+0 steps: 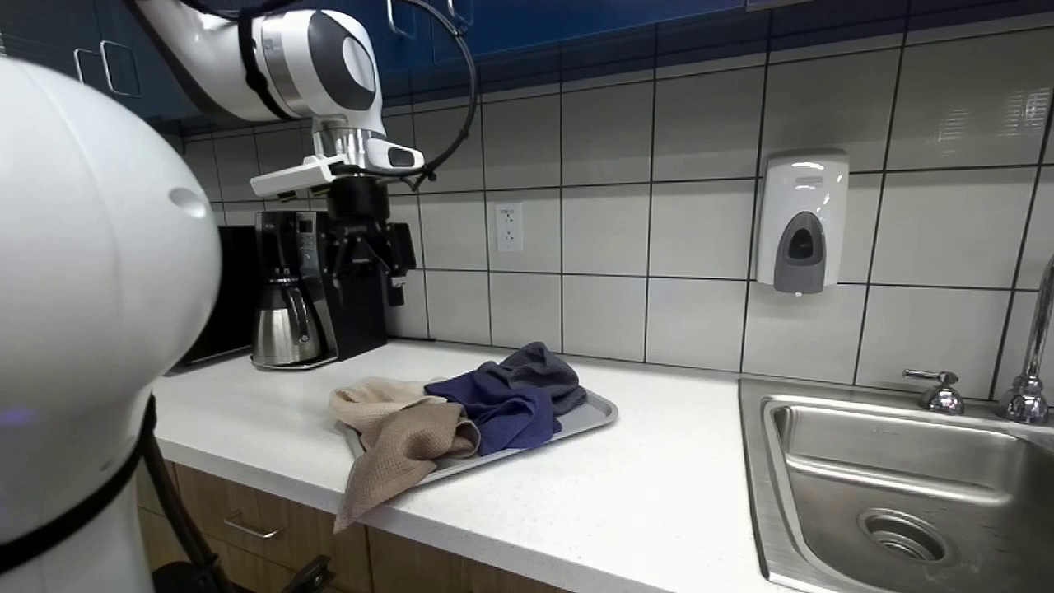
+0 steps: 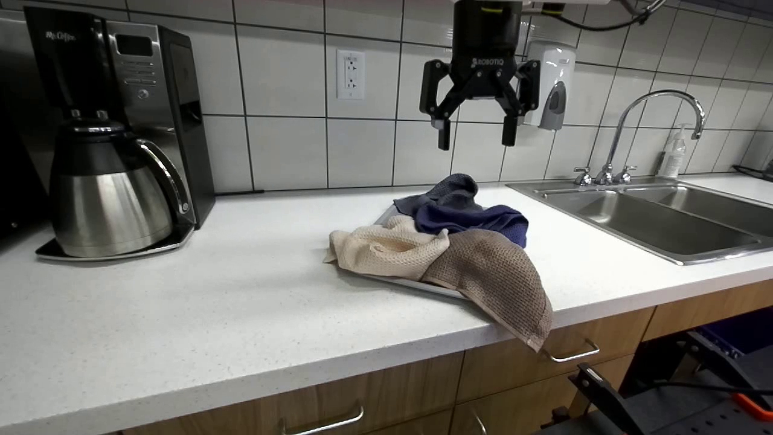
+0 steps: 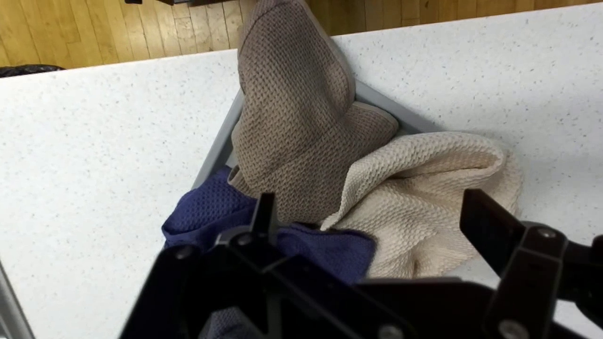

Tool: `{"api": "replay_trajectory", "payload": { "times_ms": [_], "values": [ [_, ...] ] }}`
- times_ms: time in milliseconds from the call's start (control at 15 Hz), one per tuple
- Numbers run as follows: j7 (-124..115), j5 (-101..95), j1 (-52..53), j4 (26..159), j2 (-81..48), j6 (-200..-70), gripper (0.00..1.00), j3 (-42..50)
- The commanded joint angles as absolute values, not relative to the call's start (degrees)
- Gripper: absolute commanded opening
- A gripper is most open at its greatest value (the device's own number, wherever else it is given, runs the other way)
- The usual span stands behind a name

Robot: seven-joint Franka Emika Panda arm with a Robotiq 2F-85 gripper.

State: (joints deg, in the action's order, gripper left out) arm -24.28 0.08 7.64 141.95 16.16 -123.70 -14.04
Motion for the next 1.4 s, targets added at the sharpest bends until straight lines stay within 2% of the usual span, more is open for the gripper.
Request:
{"api": "replay_trajectory", "payload": {
  "times_ms": [0,1333],
  "values": [
    [-28.62,0.45,7.86,145.37,17.88,-126.83,1.0,-14.84],
    [-33.28,-5.07,5.01,152.61,7.33,-144.64,1.0,-13.11]
  ]
}}
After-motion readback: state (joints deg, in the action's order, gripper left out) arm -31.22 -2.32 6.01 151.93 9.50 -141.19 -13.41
